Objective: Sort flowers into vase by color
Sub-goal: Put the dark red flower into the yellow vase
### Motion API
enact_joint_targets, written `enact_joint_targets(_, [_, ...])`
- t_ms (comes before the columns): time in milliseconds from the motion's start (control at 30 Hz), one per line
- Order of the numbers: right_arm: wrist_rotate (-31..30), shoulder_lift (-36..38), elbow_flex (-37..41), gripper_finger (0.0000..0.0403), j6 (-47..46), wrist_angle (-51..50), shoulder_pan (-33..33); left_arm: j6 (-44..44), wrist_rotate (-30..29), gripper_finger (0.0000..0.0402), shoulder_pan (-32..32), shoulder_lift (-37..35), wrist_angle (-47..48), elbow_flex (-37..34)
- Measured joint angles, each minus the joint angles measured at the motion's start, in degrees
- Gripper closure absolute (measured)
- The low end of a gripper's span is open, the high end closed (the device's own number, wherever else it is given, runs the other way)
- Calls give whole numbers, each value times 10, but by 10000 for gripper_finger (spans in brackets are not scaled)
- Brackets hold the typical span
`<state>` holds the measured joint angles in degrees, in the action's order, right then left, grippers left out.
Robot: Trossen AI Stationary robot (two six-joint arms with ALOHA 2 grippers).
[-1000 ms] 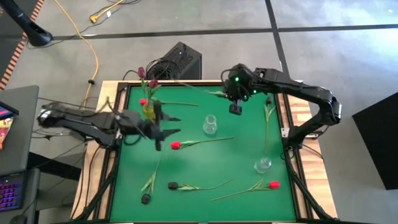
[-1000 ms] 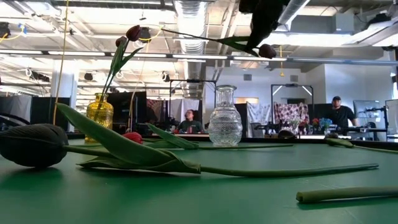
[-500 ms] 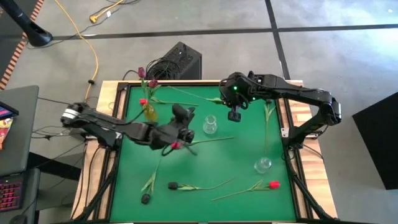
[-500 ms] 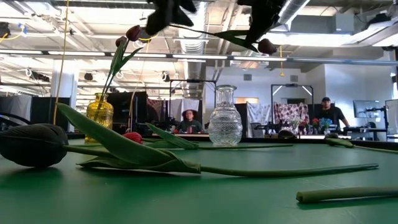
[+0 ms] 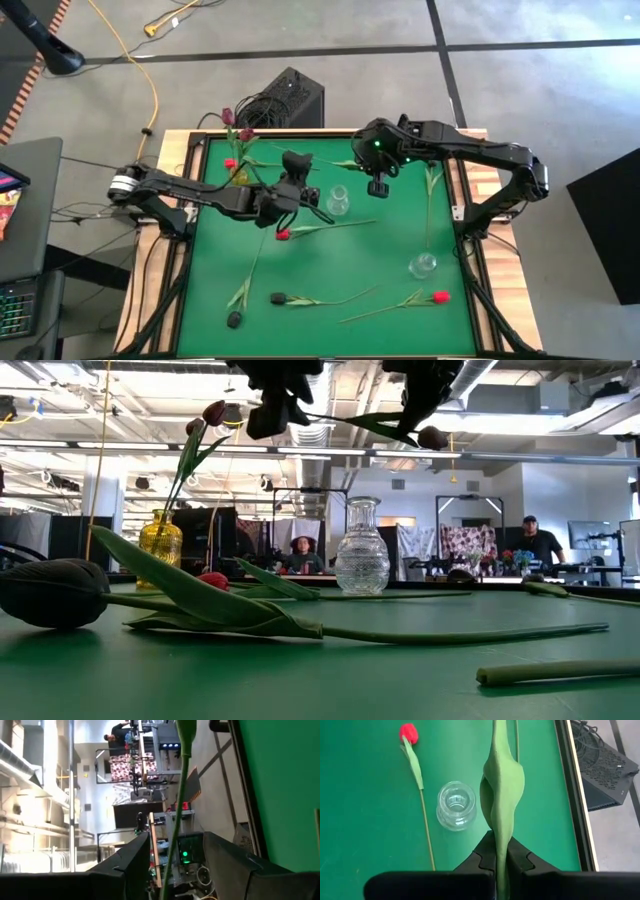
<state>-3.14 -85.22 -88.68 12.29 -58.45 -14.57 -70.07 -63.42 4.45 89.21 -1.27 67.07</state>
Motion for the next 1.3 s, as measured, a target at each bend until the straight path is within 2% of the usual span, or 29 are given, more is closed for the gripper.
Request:
enact_joint_targets(200, [1,0,0,367,4,-4,0,2,-5,230,-12,0,1,0])
enact_joint_targets(300, [2,0,0,367,11,-14,0,7,-4,244,-13,0,3,0])
enact_joint_targets(700, [2,0,0,357,38,-11,1,44,15,393,-12,0,7,0])
enact_joint_targets(1067, [-10,0,0,330,44,8,0,63,29,401,-12,0,9,0])
enact_joint_targets(1300, [-9,0,-18,330,86,-51,3,68,28,401,-12,0,21,0])
